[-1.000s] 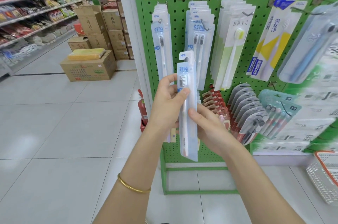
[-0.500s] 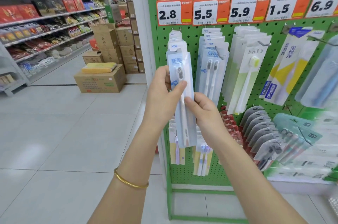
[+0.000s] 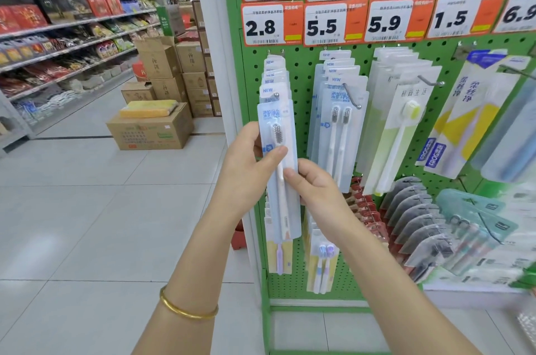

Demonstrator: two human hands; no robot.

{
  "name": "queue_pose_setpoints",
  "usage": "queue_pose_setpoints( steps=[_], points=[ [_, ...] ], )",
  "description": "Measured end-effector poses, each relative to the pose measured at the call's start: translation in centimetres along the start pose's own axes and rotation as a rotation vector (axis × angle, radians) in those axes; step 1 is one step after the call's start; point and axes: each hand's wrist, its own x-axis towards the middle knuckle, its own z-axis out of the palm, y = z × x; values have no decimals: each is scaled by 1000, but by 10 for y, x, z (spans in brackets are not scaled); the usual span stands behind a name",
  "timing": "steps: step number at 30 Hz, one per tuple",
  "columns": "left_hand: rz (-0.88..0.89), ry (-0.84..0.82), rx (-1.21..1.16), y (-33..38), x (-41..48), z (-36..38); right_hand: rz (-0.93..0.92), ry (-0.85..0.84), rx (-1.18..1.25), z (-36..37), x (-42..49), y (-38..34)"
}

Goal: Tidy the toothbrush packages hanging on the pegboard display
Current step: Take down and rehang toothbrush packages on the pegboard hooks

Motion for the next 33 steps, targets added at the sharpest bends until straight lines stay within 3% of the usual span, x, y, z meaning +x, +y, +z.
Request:
queue_pose_setpoints(
  steps=[5,13,22,33],
  points=[
    [-6,-23,8,-8,9,-1,10,44,7,-1,9,2],
    [-42,-9,67,-21,26,-1,-155,384,-216,1,50,-11],
    [-47,19,119,-25,26,-5,-126,321,-196,-3,64,-19],
    [-83,46,137,-23,26,-2,-265,472,-349,-4,52,-20]
  ],
)
